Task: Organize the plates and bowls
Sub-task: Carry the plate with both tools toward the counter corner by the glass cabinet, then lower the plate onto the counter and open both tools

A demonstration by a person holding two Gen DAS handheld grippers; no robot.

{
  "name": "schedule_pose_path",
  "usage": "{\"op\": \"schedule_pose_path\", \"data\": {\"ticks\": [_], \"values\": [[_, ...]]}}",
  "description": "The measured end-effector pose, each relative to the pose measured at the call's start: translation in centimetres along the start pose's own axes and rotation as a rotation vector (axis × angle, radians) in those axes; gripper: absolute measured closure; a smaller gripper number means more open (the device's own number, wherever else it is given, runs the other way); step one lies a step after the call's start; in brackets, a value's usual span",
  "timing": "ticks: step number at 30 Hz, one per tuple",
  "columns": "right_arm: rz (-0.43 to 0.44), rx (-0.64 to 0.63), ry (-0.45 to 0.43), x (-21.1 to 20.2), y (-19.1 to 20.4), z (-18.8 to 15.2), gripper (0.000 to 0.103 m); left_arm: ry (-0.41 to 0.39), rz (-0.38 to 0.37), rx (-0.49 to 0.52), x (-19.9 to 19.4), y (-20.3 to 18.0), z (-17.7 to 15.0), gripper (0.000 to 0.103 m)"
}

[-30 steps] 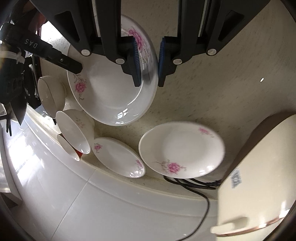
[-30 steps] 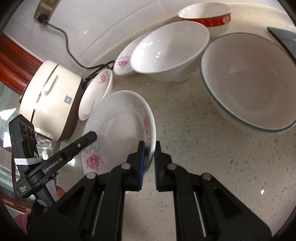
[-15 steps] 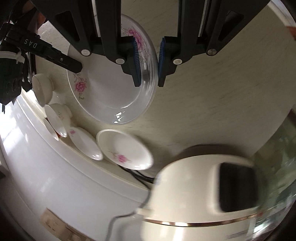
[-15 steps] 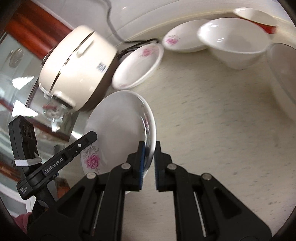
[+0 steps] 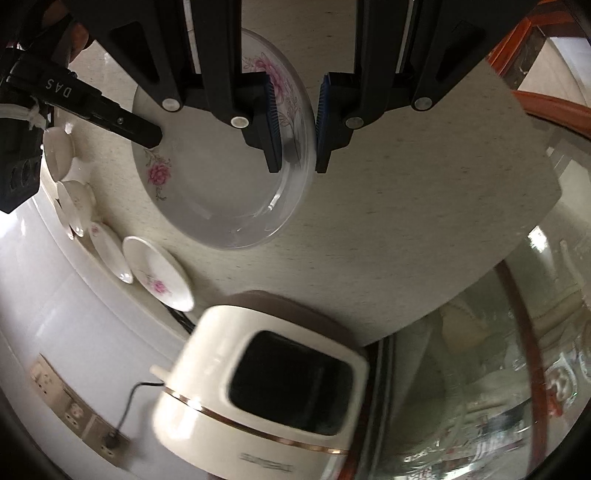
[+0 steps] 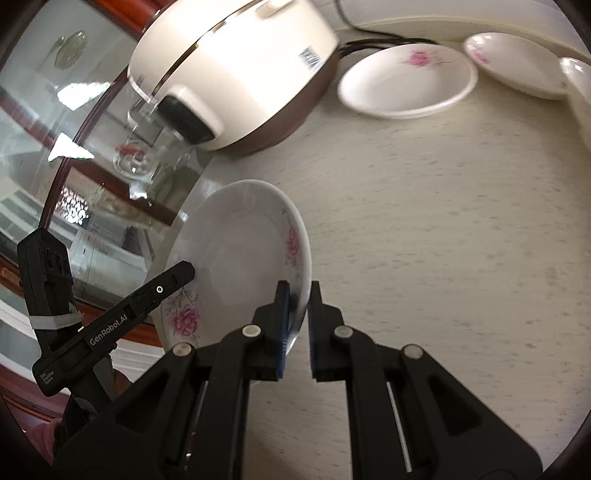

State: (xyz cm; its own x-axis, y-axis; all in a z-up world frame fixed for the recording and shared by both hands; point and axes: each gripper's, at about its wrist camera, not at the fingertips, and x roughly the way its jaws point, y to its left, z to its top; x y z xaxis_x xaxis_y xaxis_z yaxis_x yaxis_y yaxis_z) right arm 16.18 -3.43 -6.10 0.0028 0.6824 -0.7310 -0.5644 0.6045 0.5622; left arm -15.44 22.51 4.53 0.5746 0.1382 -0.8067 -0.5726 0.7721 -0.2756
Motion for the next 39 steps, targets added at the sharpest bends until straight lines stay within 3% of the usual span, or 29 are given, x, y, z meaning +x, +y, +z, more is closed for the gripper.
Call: {"op": "schedule_pose_path", "data": {"ticks": [13, 23, 27, 33, 38, 39], "values": [[-0.015, -0.036, 0.059, 4.1, 2.9, 1.4, 0.091, 0.053, 0.027, -0.008, 1.9, 3.8, 1.3, 0.085], [-0.056, -0.004, 0.057, 4.2, 2.0, 1.4, 0.091, 0.073, 0.03, 0.047, 3.9, 2.6, 1.7, 0.082], [-0.054, 0.003, 0.057, 4.1, 2.2, 1.7, 0.091, 0.047, 0.097, 0.098, 3.6, 1.9, 1.7, 0.079], [-0.042, 0.035, 0.015, 2.2, 1.2, 2.2, 0.088, -0.052, 0.157, 0.114, 2.0, 0.8, 2.6, 0.056], [-0.097, 0.051, -0.041, -0.4, -0.5, 2.4, 0.085, -0.113, 0.078, 0.19, 0.7, -2.8, 3.5, 0.026], [-0.107, 0.068, -0.049, -1.0, -1.3, 2.4, 0.084, -0.117, 0.051, 0.22, 0.6, -3.9, 3.7, 0.025]]}}
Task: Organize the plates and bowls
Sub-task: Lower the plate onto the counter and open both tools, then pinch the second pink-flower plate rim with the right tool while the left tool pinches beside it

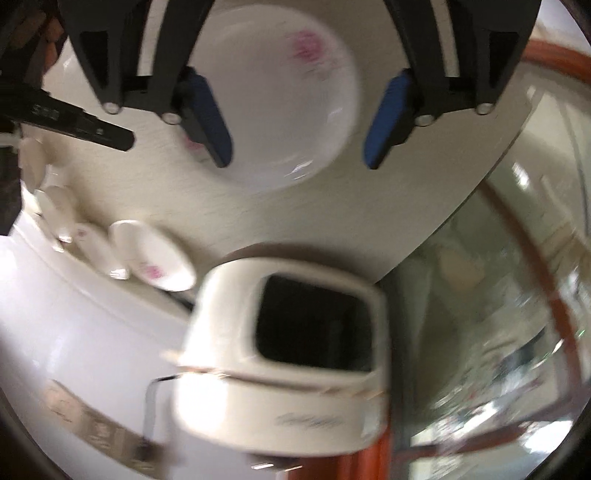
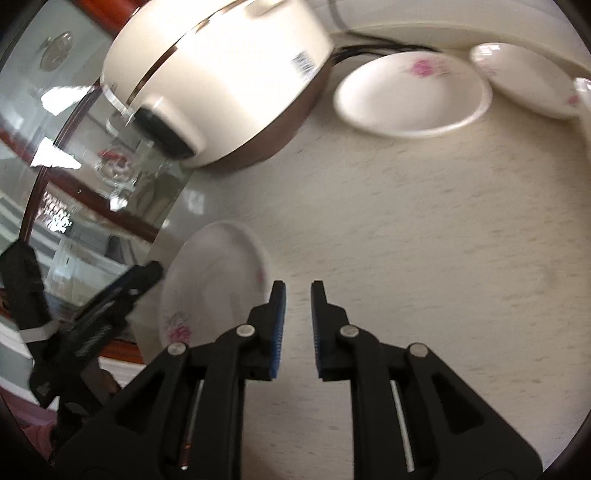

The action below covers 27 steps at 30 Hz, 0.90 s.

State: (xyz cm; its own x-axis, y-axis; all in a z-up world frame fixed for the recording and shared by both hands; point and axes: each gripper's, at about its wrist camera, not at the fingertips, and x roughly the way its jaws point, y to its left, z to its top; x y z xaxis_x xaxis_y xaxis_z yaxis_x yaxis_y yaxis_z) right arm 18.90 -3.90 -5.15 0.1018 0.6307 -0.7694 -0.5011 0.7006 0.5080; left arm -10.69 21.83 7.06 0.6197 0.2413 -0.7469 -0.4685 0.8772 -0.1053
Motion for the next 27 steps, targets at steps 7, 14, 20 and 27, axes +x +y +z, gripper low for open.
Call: {"op": "schedule_pose_path", "data": {"ticks": [7, 14, 20, 27], "values": [[-0.075, 0.11, -0.071, -5.0, -5.3, 1.4, 0.06, 0.024, -0.187, 0.187, 0.1, -6.7, 2.9, 0.017], [-0.117, 0.112, -0.125, -8.7, -8.3, 3.2, 0.051, 0.159, -0.273, 0.146, 4.4, -10.0, 5.3, 0.017], [-0.126, 0.159, -0.129, -7.9, -9.6, 4.4, 0.05, 0.217, -0.305, 0.127, 7.6, -11.3, 5.8, 0.017], [-0.141, 0.205, -0.088, -4.1, -9.7, 5.3, 0.05, 0.272, -0.323, 0.058, 9.5, -10.0, 5.5, 0.017]]}}
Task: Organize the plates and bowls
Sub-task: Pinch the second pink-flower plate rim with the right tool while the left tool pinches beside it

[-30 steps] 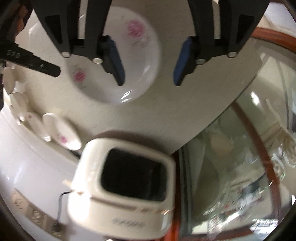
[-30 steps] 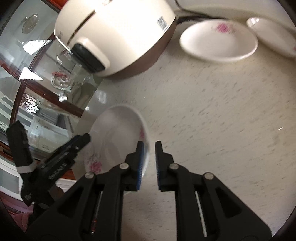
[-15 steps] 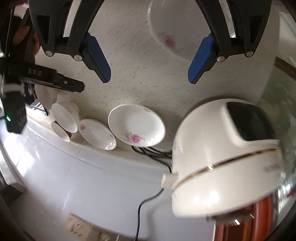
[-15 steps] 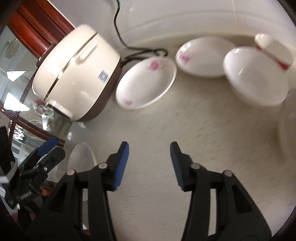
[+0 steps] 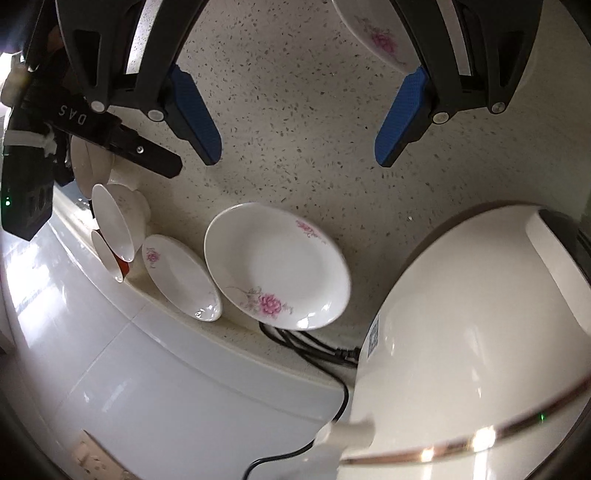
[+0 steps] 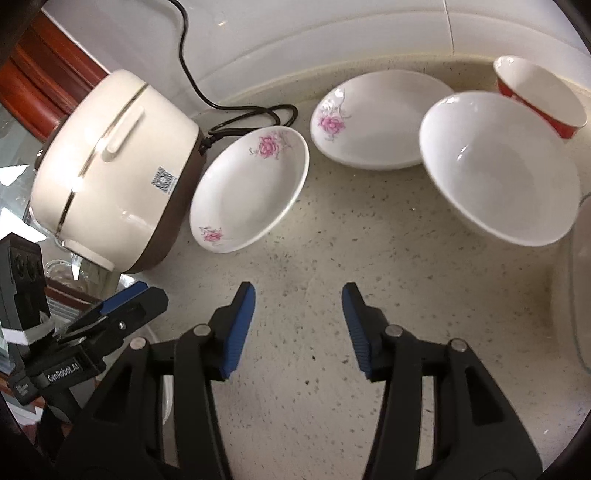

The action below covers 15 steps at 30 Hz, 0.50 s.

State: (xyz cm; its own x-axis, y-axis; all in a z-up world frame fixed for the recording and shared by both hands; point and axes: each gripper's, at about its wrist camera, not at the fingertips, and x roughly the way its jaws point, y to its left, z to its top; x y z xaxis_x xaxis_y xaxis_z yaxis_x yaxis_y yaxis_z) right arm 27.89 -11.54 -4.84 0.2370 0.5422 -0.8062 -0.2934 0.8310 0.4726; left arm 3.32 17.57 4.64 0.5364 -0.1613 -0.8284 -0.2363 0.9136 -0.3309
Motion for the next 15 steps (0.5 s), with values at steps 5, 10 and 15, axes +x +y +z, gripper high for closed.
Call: {"op": "schedule_pose_path", "data": {"ticks": [5, 10, 15], "values": [[0.001, 0.008, -0.008, 0.9, 0.7, 0.9, 0.05, 0.013, -0.037, -0.069, 1.0, 1.0, 0.5, 0.017], [-0.004, 0.008, -0.041, 1.4, 1.2, 2.4, 0.05, 0.017, -0.059, -0.138, 2.1, 1.9, 1.6, 0.017], [-0.037, 0.05, -0.031, 2.7, 0.6, 3.2, 0.05, 0.016, -0.052, -0.203, 3.7, 2.9, 2.8, 0.017]]}}
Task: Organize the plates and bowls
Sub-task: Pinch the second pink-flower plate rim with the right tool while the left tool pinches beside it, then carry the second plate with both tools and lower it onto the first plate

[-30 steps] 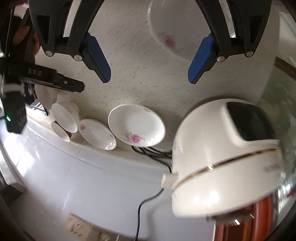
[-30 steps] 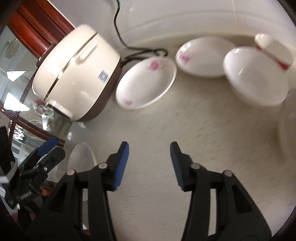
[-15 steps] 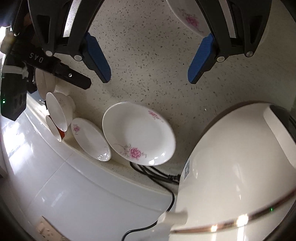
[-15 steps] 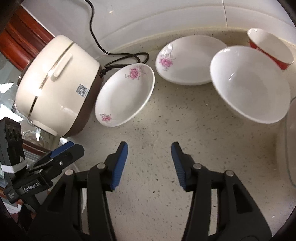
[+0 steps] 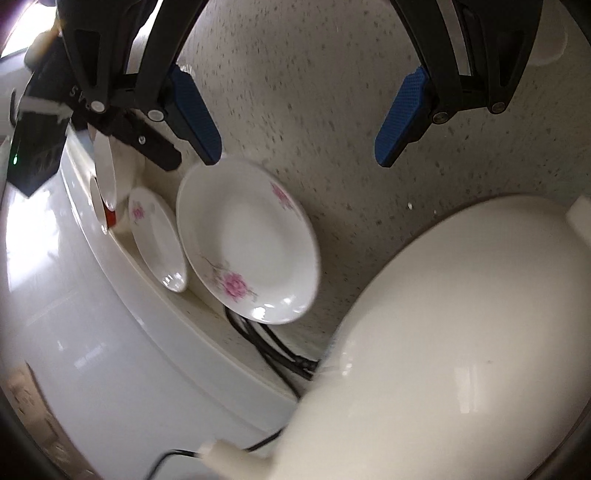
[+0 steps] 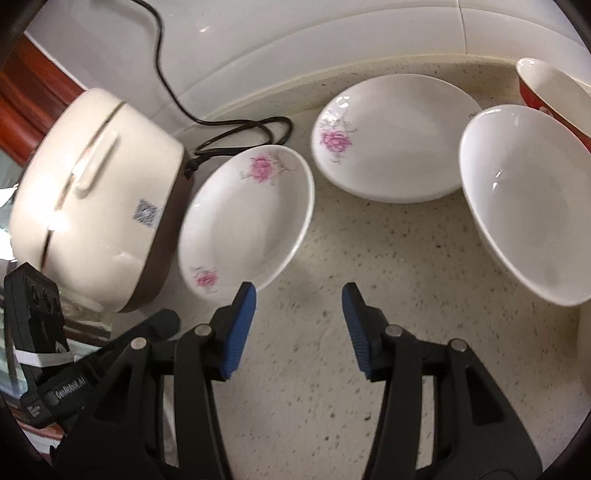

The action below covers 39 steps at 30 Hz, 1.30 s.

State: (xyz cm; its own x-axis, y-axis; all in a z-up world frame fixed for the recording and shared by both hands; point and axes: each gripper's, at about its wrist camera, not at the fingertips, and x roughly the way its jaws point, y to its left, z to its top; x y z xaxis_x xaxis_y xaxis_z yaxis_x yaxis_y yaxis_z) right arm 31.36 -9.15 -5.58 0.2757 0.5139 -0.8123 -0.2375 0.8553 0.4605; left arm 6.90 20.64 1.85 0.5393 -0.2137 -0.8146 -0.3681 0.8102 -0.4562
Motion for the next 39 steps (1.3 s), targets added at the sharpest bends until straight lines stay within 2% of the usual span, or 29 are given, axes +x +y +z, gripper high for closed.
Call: {"op": "schedule_pose_path", "data": {"ticks": [3, 8, 10, 14, 16, 21, 23, 24, 26, 27, 28, 30, 32, 34, 39], "values": [[0.019, 0.065, 0.014, 1.2, -0.8, 0.8, 0.05, 0.02, 0.003, 0.045, 1.5, -1.3, 0.3, 0.018], [0.048, 0.097, 0.014, 3.0, -1.0, 2.8, 0.059, -0.052, 0.096, 0.051, 2.3, -2.1, 0.9, 0.018], [0.049, 0.087, 0.015, 3.7, -0.7, 3.6, 0.067, -0.072, 0.131, 0.052, 2.7, -2.3, 1.1, 0.018], [0.066, 0.069, 0.007, 5.2, -0.2, 4.6, 0.08, -0.091, 0.156, 0.041, 3.4, -2.7, 1.8, 0.018], [0.058, 0.044, 0.001, 5.5, -0.2, 4.6, 0.092, -0.094, 0.163, 0.032, 4.2, -3.3, 2.4, 0.018], [0.052, -0.031, 0.005, 4.4, -0.4, 3.3, 0.091, -0.096, 0.17, 0.024, 4.4, -3.3, 2.1, 0.018], [0.051, -0.042, 0.009, 3.3, -1.1, 1.9, 0.092, -0.085, 0.148, 0.03, 4.2, -3.4, 1.8, 0.02], [0.05, -0.049, 0.012, 2.9, -1.4, 1.3, 0.091, -0.075, 0.134, 0.041, 4.2, -3.5, 1.6, 0.022], [0.048, -0.058, 0.018, 2.0, -1.9, 0.2, 0.091, -0.051, 0.119, 0.074, 4.2, -4.1, 0.9, 0.044], [0.046, -0.062, 0.019, 1.6, -2.2, -0.3, 0.091, -0.036, 0.108, 0.09, 4.3, -4.4, 0.6, 0.05], [0.044, -0.062, 0.019, 1.2, -2.4, -0.9, 0.091, -0.019, 0.096, 0.101, 4.4, -4.7, 0.3, 0.066], [0.039, -0.059, 0.018, 0.7, -2.7, -1.5, 0.091, 0.003, 0.11, 0.128, 4.6, -5.2, -0.4, 0.072], [0.025, -0.044, 0.008, 0.1, -3.2, -2.1, 0.09, 0.021, 0.113, 0.145, 4.8, -5.4, -1.0, 0.085], [0.017, -0.02, -0.001, -0.5, -3.8, -2.5, 0.09, 0.036, 0.099, 0.153, 4.7, -5.4, -1.7, 0.087], [0.013, -0.005, 0.005, -2.0, -4.4, -4.1, 0.087, 0.048, 0.122, 0.185, 4.2, -6.2, -3.2, 0.088]]}}
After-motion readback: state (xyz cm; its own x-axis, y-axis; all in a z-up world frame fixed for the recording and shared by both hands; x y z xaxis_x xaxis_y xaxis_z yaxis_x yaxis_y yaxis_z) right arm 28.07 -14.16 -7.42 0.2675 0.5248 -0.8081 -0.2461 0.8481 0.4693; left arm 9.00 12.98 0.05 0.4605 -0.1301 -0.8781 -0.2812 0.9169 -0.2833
